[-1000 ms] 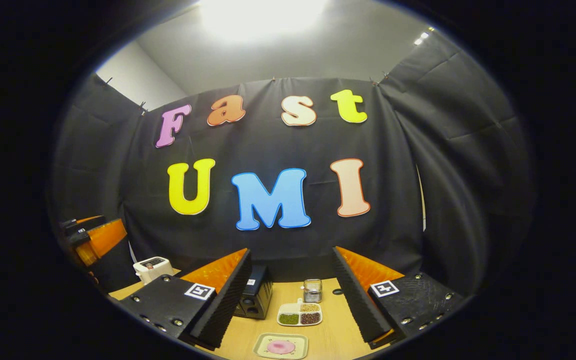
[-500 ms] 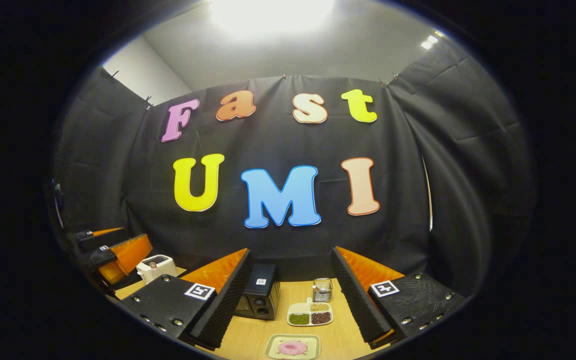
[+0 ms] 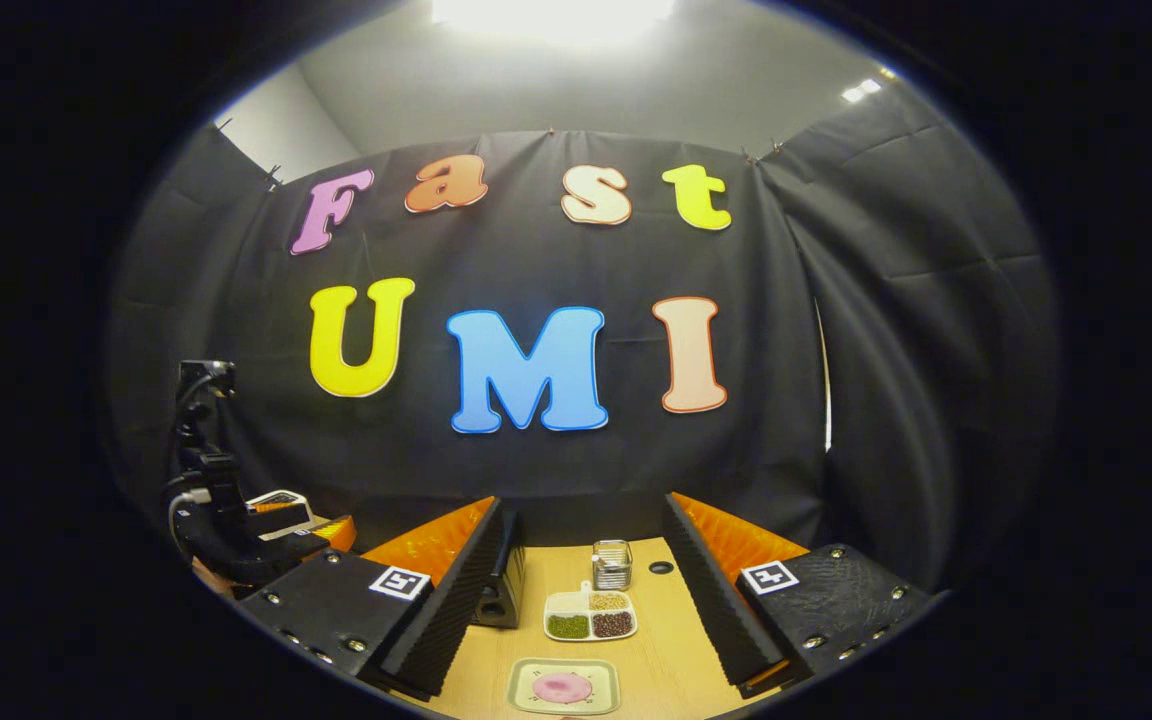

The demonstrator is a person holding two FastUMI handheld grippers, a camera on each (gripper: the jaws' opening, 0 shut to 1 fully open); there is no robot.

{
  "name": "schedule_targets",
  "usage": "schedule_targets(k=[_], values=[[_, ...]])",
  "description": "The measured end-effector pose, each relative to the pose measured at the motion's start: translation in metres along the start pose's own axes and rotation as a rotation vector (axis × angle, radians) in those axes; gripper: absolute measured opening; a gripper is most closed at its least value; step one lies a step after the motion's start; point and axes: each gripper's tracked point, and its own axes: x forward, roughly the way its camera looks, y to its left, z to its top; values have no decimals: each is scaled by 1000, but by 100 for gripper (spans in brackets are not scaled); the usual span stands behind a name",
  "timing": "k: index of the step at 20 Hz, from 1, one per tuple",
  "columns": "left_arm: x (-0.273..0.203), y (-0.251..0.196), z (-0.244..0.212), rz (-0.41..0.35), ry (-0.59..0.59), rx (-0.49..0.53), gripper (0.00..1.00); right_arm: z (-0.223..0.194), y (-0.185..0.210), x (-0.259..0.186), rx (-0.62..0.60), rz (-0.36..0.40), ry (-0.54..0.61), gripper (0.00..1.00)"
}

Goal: Open the electric oven with the left hand, put the food in, and close the electric oven.

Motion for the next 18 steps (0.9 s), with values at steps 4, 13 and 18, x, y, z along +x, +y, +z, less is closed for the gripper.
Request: schedule_targets(k=[4, 13, 18], values=[[46, 10, -50, 19, 97, 2, 100, 4, -8, -1, 25, -39, -9, 98], [93, 17, -106, 24, 197, -1, 100, -2, -17, 5, 25, -91, 16, 98], [85, 14, -112, 11, 209, -6, 98, -6, -8, 10, 31, -79, 26, 97]])
